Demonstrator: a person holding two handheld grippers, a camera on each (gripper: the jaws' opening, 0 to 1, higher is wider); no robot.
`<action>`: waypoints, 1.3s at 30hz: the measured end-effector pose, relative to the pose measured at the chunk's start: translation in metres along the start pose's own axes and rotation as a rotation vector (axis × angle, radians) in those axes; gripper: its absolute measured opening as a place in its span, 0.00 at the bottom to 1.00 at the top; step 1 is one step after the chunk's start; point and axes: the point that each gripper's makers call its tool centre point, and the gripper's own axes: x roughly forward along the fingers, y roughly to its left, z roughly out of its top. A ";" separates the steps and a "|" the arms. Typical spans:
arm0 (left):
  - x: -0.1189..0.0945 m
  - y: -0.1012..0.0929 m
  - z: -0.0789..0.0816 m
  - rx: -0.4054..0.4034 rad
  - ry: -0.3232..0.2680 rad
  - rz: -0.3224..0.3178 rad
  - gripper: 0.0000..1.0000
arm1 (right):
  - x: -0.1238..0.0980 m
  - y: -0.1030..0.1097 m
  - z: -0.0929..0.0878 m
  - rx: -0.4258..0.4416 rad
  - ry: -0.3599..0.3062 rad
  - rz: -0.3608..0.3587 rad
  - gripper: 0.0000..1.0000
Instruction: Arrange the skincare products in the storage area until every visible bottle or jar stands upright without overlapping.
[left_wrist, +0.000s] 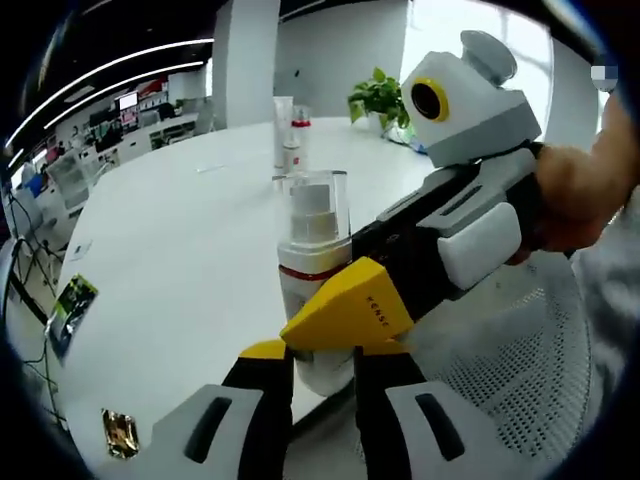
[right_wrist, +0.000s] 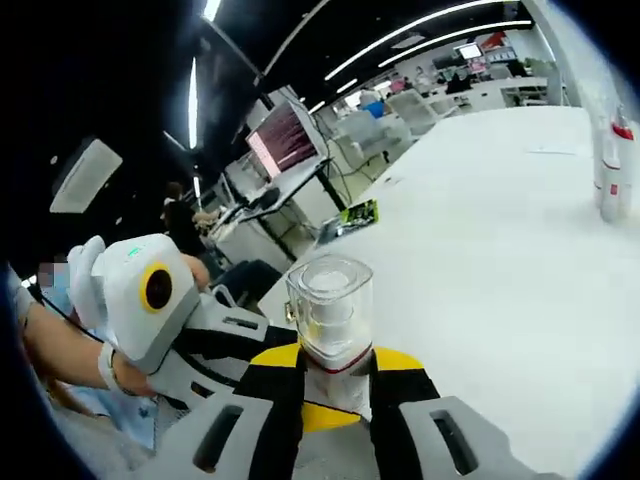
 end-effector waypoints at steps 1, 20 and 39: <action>0.000 0.001 0.001 0.002 -0.003 0.004 0.19 | 0.000 0.000 0.001 -0.019 -0.002 -0.003 0.18; 0.004 -0.001 0.004 0.048 -0.034 -0.014 0.27 | -0.038 -0.050 0.014 -0.130 -0.013 -0.035 0.17; 0.006 0.009 -0.004 0.075 0.013 0.031 0.21 | -0.107 -0.186 0.099 -0.214 -0.132 -0.312 0.17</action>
